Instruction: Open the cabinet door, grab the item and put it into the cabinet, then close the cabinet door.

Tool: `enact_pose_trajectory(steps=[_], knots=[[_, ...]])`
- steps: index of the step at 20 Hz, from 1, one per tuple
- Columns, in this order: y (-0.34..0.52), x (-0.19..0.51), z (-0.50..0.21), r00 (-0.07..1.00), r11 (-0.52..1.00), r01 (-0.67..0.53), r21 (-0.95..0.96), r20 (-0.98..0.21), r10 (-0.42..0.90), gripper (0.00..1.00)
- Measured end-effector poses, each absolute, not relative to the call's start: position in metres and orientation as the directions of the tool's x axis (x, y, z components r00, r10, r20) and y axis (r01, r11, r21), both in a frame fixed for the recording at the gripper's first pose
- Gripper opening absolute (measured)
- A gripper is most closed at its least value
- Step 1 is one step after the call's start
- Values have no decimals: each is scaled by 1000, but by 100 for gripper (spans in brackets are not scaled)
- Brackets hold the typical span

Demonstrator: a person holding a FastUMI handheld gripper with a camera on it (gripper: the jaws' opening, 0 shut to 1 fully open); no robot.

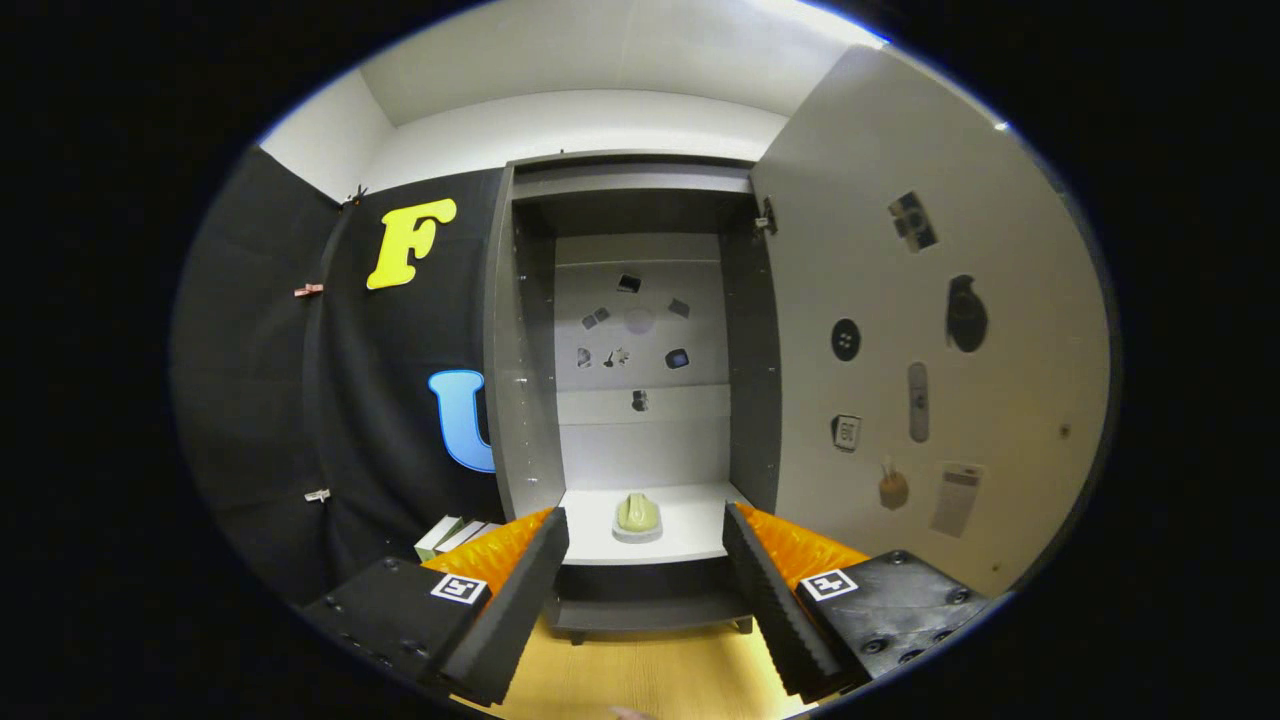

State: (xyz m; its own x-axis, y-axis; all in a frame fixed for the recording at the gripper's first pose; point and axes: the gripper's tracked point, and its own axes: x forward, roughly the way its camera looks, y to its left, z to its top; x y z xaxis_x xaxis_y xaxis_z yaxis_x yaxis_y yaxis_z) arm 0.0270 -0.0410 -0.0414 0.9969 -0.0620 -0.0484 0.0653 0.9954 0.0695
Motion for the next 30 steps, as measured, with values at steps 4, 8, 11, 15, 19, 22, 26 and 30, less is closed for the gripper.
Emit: enact_pose_trajectory(steps=[4, 8, 11, 15, 19, 22, 26, 30], knots=[[-68, -23, -21, 997, 995, 79, 56, -17, -79, 98], [-107, -68, -15, 997, 997, 69, 27, -46, -68, 98], [-150, -98, -14, 995, 997, 79, 20, -61, -78, 98], [-205, -125, -12, 995, 996, 89, 23, -53, -88, 98], [-254, -129, -14, 992, 992, 123, 31, -38, -122, 98], [-281, -124, -20, 990, 990, 136, 38, -45, -135, 98], [-306, -104, -32, 987, 989, 147, -5, -61, -147, 97], [-313, -73, -38, 989, 992, 122, 22, -83, -120, 97]])
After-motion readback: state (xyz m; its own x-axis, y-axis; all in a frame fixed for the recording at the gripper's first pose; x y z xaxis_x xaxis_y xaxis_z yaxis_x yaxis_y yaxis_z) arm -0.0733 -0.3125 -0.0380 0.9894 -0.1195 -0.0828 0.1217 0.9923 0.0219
